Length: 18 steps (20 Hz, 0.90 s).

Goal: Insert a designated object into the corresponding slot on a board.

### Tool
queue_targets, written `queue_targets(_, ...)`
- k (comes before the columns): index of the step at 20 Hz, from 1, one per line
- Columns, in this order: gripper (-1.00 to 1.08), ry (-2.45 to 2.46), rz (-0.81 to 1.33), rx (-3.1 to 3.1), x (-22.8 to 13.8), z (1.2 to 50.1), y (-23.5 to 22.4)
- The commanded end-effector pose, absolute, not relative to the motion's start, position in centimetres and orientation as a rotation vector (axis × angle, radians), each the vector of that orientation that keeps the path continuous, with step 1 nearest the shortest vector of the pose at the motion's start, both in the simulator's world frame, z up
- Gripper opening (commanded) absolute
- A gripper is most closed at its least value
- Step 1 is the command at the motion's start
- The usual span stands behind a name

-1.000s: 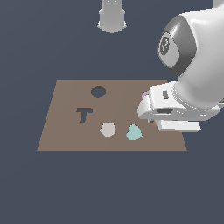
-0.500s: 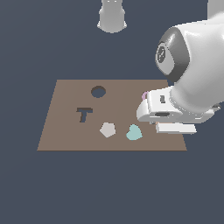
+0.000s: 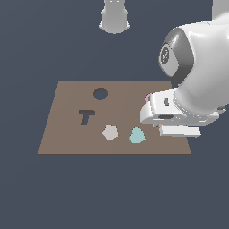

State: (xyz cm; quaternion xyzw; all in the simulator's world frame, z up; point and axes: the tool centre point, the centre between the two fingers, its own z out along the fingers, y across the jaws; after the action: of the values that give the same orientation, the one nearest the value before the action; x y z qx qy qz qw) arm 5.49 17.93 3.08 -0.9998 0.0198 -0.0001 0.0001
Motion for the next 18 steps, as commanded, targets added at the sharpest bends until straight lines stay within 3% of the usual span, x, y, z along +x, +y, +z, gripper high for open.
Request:
queue_targets(1, -1.0, 0.06, 0.0, -3.141, 5.4, 3.1, 17.9)
queue_targets(18, -1.0, -0.214, 0.0, -3.134, 1.3, 3.3, 15.3)
